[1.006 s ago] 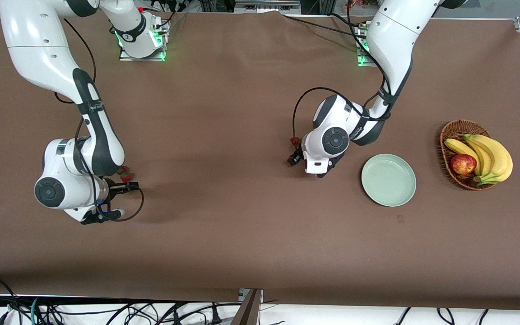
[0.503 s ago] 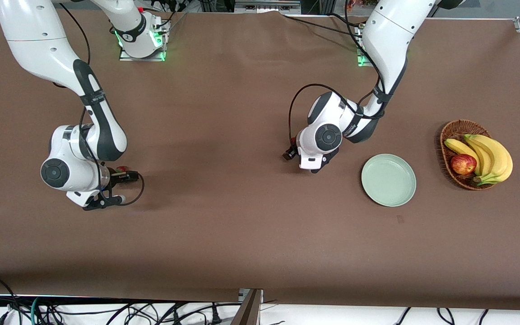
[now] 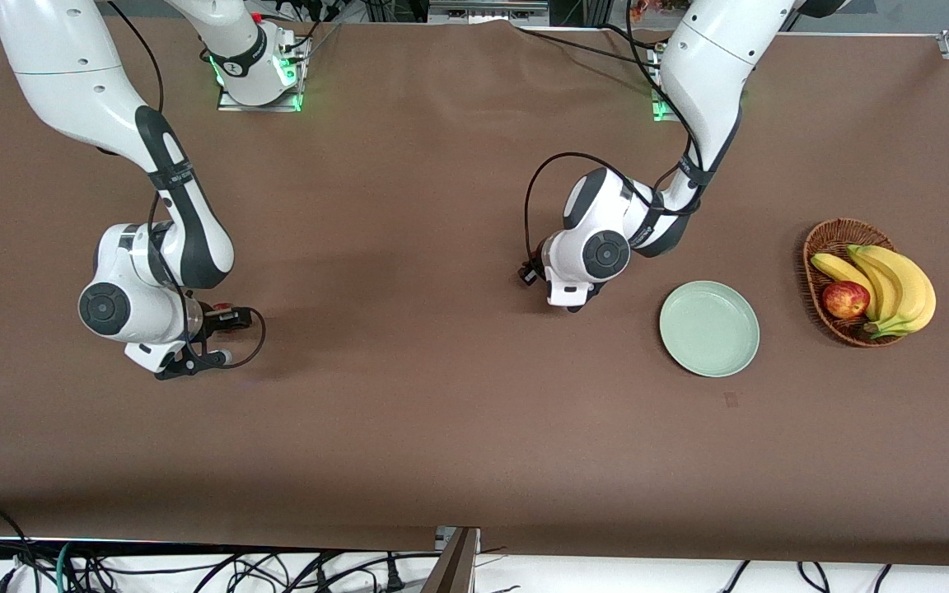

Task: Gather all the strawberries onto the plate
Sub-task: 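Grasp the mid-table strawberry with the left gripper while the right gripper grasps another, then drop the strawberry onto the plate while the right gripper carries another mid-table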

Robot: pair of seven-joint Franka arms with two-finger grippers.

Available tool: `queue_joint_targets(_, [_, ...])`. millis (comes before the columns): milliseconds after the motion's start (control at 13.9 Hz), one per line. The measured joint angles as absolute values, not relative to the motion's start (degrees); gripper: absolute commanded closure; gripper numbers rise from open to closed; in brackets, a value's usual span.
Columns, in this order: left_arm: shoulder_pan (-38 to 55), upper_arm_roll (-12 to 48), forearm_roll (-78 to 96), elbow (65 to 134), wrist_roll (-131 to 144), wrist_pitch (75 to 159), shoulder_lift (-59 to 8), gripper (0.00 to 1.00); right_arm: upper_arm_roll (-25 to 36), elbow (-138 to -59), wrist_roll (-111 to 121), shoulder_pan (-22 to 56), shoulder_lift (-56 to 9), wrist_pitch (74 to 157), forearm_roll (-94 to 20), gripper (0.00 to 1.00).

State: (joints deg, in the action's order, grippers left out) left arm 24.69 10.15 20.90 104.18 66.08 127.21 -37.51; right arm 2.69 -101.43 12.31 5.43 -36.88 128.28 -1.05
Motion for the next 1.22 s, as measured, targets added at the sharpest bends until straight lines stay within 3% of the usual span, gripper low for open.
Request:
queue_joint_targets(144, [24.6, 10.1, 20.9, 104.4, 66.0, 127.3, -37.8, 0.67, 2.7, -101.6, 12.3, 5.4, -36.9, 128.3, -1.0, 0.59])
queue_joint_targets(216, [24.6, 10.1, 20.9, 104.4, 66.0, 127.3, -37.8, 0.78, 2.7, -101.6, 12.4, 5.4, -36.9, 128.3, -1.0, 0.65])
queue_joint_targets(431, [24.6, 10.1, 20.9, 104.3, 65.9, 127.2, -37.8, 0.84, 2.7, -101.7, 12.4, 5.4, -36.9, 128.3, -1.0, 0.79])
queue_joint_targets(719, [24.3, 9.6, 20.9, 102.3, 65.9, 126.6, -37.6, 0.84, 2.7, -101.6, 12.3, 5.6, -36.8, 128.5, -1.1, 0.8])
queue_joint_targets(862, [23.9, 7.1, 18.6, 98.9, 65.7, 120.8, -36.9, 0.89, 2.1, -100.3, 9.6, 6.2, -36.6, 129.2, -1.2, 0.8])
queue_joint_targets(1222, [17.4, 4.4, 5.5, 89.5, 56.6, 103.4, -36.0, 0.88, -1.9, -94.7, -14.1, 15.1, -36.5, 129.2, -1.5, 0.8])
